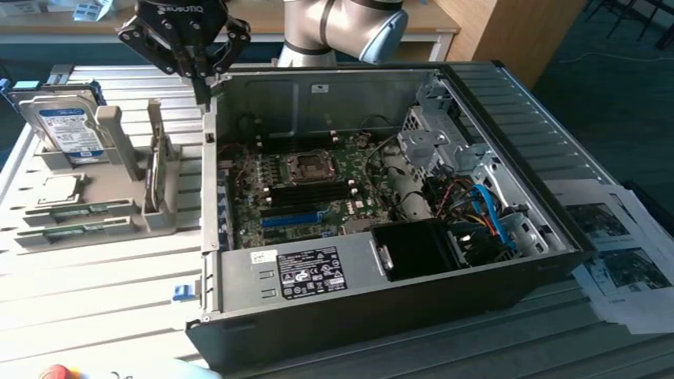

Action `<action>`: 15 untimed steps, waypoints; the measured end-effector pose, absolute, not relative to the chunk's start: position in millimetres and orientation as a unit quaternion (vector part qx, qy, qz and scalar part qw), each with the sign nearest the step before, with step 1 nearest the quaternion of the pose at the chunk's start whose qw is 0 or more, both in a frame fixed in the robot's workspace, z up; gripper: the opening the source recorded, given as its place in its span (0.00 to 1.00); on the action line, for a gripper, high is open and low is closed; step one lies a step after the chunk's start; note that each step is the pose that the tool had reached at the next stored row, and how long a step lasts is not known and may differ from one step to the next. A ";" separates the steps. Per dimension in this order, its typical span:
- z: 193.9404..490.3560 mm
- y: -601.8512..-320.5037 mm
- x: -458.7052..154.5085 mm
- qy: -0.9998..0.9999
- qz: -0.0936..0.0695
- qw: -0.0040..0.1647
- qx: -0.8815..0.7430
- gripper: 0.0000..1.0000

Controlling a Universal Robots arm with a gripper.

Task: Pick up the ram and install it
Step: 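Reach for the ram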

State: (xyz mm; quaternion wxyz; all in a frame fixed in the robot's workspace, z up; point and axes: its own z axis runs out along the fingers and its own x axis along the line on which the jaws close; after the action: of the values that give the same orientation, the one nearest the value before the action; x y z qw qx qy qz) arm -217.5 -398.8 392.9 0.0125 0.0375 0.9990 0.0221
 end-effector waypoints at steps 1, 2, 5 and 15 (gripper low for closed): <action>392.9 -398.8 -219.9 0.999 0.022 0.013 0.037 0.10; 393.0 -398.8 -222.2 0.999 0.022 0.012 0.037 0.10; 393.0 -398.9 -229.6 0.999 0.022 0.012 0.037 0.10; 393.0 -398.8 -255.8 0.999 0.022 0.012 0.037 0.10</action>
State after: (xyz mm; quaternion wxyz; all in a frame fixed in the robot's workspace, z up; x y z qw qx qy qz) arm -255.8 -398.8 393.0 0.0125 0.0374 0.9990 0.0221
